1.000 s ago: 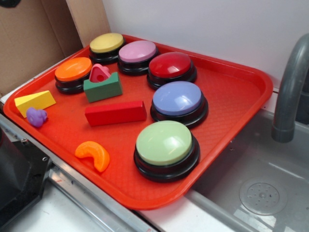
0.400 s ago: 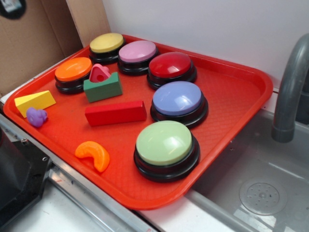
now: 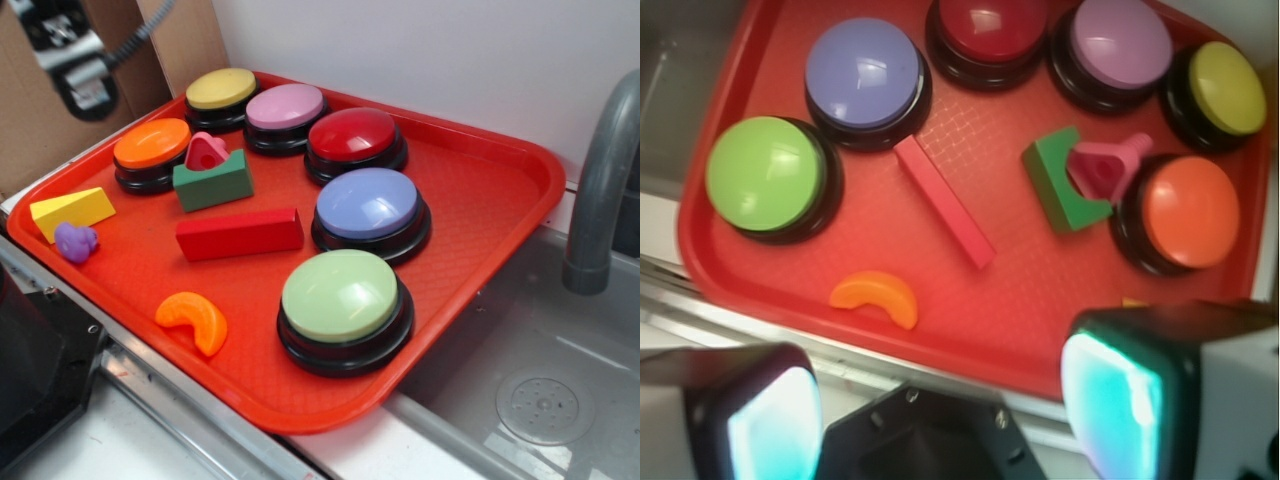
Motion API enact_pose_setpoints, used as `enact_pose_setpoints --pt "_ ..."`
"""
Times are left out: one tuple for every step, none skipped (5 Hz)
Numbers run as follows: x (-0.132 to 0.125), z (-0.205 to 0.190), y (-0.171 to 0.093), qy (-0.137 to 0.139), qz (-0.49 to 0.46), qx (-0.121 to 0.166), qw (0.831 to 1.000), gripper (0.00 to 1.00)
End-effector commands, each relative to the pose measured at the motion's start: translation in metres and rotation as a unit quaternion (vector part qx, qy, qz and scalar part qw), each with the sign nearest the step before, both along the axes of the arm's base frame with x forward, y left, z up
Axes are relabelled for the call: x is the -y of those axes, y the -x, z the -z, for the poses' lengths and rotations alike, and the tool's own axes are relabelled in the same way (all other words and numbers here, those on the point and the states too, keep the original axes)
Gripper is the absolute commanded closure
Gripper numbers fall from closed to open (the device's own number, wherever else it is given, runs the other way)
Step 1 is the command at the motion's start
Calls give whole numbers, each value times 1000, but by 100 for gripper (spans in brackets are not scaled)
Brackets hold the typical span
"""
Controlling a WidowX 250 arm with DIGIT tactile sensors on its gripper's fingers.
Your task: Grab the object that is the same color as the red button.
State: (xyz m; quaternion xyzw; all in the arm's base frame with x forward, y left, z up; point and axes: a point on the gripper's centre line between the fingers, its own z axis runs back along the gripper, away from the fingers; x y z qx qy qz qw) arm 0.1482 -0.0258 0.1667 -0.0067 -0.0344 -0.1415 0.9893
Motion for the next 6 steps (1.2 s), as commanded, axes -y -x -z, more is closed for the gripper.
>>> enact_pose_setpoints --pt "5 54 -27 14 57 42 997 0" --pt "4 85 -36 9 77 51 996 0" --pt "9 110 -46 5 75 45 996 0" --pt "13 122 -54 -4 85 52 995 0" --pt "12 132 -59 -9 85 51 995 0" --pt "16 141 -58 -23 79 47 995 90"
